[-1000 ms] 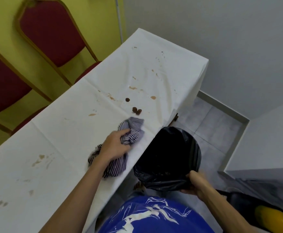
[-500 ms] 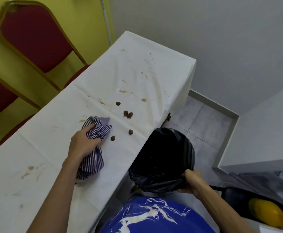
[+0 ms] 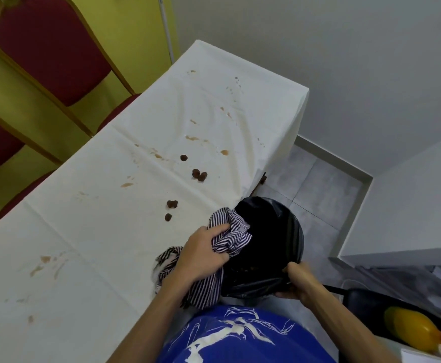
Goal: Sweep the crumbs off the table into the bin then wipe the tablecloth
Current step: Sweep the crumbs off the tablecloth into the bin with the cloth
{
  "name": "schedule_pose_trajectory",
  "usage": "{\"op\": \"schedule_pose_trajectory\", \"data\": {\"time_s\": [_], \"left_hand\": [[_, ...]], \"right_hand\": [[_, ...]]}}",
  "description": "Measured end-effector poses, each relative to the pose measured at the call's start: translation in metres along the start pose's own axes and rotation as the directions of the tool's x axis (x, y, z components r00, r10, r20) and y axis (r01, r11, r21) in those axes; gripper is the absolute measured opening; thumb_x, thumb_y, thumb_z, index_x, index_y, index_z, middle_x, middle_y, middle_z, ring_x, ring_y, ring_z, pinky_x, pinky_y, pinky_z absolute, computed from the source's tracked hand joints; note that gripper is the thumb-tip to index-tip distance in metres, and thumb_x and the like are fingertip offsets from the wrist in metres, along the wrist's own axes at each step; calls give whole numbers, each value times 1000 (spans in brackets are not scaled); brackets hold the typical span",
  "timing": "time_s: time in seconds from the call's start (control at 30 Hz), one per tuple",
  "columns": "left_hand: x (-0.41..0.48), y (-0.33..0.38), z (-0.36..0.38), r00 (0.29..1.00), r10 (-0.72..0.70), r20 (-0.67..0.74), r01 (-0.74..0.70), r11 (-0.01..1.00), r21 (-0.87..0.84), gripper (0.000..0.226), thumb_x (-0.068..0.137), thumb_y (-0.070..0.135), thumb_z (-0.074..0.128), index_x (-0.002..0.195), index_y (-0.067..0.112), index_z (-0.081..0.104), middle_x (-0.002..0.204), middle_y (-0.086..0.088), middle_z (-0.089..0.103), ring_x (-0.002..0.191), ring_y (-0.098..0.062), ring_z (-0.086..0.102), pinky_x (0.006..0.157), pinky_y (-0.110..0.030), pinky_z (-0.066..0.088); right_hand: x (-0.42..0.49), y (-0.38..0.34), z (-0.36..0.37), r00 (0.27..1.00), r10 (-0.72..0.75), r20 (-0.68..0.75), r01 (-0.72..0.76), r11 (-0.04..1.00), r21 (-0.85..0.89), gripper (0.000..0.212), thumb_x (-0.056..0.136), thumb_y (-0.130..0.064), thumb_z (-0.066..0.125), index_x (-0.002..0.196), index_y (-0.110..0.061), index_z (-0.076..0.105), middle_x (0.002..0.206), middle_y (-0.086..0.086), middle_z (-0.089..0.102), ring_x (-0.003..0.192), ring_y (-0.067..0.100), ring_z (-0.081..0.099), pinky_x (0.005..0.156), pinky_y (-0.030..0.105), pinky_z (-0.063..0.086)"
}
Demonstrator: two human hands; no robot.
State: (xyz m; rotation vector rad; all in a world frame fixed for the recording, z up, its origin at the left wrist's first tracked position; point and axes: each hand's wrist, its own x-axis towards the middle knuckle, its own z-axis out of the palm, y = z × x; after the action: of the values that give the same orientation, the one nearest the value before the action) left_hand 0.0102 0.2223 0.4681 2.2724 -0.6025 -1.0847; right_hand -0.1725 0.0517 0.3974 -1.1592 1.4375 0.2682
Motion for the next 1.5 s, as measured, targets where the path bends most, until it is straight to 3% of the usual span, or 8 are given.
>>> {"op": "schedule_pose_trajectory", "data": {"time_s": [0.13,0.3,0.4,0.53,0.67,1.2,1.33,1.5], "left_hand": [[-2,12,-22,996,30,-89,-39,993,-108,73,67,29,68,139,35,55,122,3,58,109,-14,59,93,-24,45],[1,-19,-86,915,-127,-383,63,982,-177,65,75,11,76,135,31,60,119,-2,68,104,-16,63,91,-25,45],[13,-57,-118,856,-200,-476,208,977,-37,66,78,21,75,140,30,55,134,-9,61,116,-32,60,96,-40,48],[33,-98,-118,857,-268,-440,377,908,181,68,83,36,70,146,31,46,135,-19,54,118,-42,54,94,-51,50],[39,-99,-89,855,-165,-491,368,861,351,63,89,38,63,148,31,41,131,-22,49,117,-41,50,96,-51,43],[21,-47,-21,979,92,-180,8,872,490,63,83,43,65,142,46,43,126,-11,53,112,-34,55,92,-41,45],[7,-12,14,993,119,2,-112,926,360,74,78,29,67,145,46,40,126,-5,51,117,-28,54,98,-36,45],[11,-4,-3,990,113,-83,-107,992,73,77,76,26,70,146,40,42,121,0,51,114,-22,58,96,-35,50]], "right_hand": [[1,3,-3,1000,13,2,-13,1000,4,24,96,-1,43,117,-2,55,101,27,67,87,42,70,55,39,60],[2,4,-4,1000,6,10,-6,1000,15,26,96,0,43,120,-1,53,102,27,66,87,42,70,56,39,60],[3,5,-5,1000,11,6,-11,1000,28,28,95,1,44,122,-1,51,102,27,65,86,42,70,55,40,60],[3,5,-7,1000,15,9,-16,1000,21,26,96,2,44,120,-2,51,100,27,66,84,42,70,55,40,60],[5,4,-7,1000,6,2,-6,1000,13,21,97,1,44,115,-1,54,99,27,66,84,42,69,54,40,59],[8,8,7,999,33,5,-33,999,28,20,96,-1,49,115,-1,56,101,28,68,88,43,70,54,38,59],[6,6,10,999,35,-15,-35,999,30,24,96,-4,48,118,-2,56,101,27,68,87,42,70,55,39,59],[2,2,6,998,53,-26,-52,998,28,27,95,-4,46,120,-2,55,101,27,68,86,43,70,54,40,59]]}}
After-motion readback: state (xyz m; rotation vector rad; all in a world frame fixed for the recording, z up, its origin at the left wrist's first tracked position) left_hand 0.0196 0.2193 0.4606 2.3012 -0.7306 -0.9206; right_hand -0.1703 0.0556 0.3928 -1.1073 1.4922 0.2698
